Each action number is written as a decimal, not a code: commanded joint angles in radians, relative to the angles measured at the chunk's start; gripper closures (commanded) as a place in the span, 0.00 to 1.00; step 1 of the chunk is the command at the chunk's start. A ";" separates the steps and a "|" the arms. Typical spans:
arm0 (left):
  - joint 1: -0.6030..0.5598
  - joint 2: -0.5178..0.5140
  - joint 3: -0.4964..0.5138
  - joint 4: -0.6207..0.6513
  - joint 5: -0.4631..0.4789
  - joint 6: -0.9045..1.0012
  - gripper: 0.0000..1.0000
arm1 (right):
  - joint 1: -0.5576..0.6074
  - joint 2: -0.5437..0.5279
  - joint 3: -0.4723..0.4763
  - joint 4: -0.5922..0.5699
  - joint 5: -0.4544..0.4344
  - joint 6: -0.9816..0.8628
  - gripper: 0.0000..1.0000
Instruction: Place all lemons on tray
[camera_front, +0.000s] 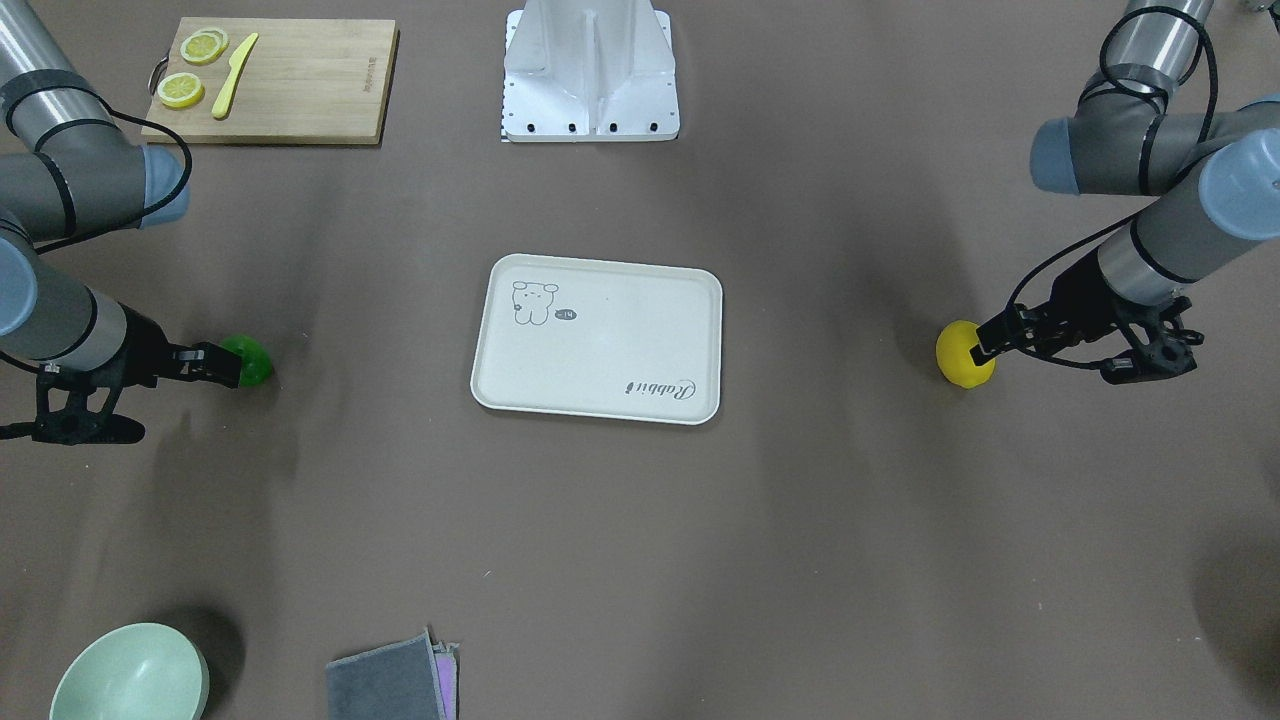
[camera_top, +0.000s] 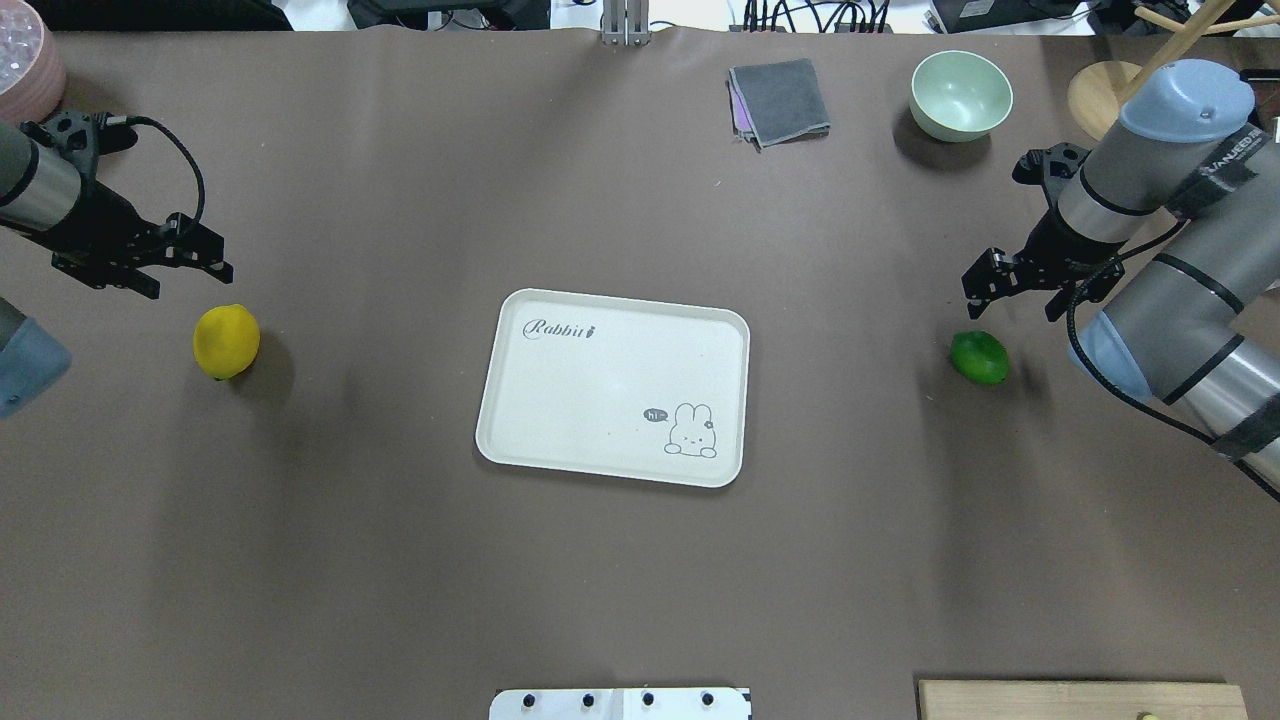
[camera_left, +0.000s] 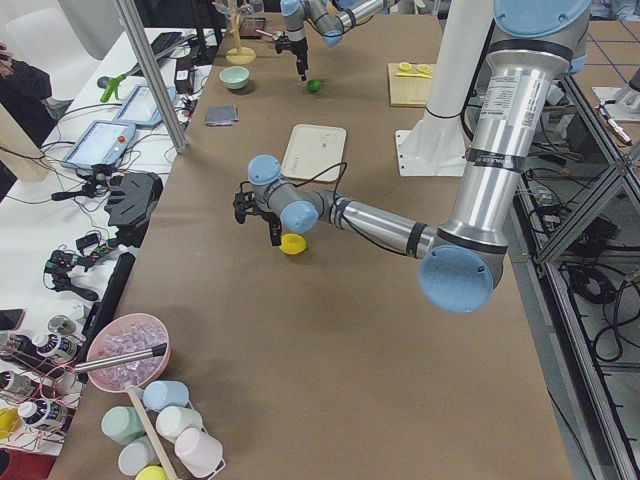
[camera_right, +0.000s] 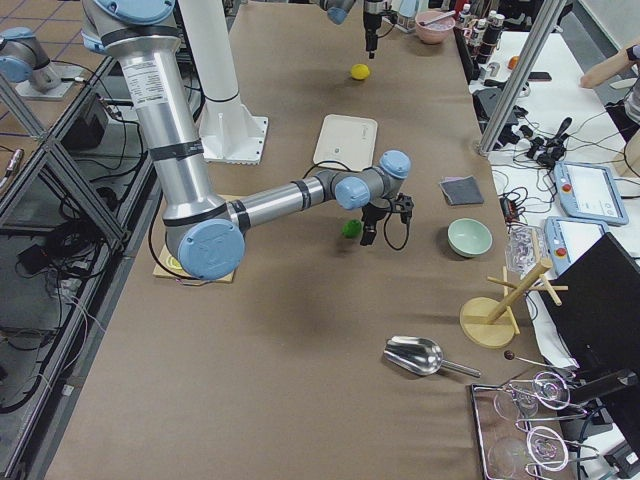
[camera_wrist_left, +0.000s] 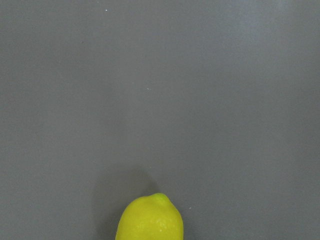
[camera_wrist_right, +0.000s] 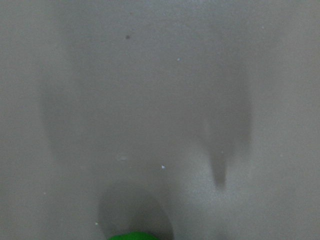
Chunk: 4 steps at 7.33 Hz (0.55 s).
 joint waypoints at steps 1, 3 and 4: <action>0.013 -0.001 0.043 -0.079 0.003 -0.026 0.05 | -0.016 0.020 -0.007 0.000 0.000 0.000 0.01; 0.061 -0.010 0.041 -0.084 0.025 -0.082 0.05 | -0.039 0.023 -0.010 0.000 0.003 0.000 0.01; 0.068 -0.009 0.052 -0.121 0.032 -0.073 0.05 | -0.053 0.023 -0.018 0.000 0.006 -0.001 0.01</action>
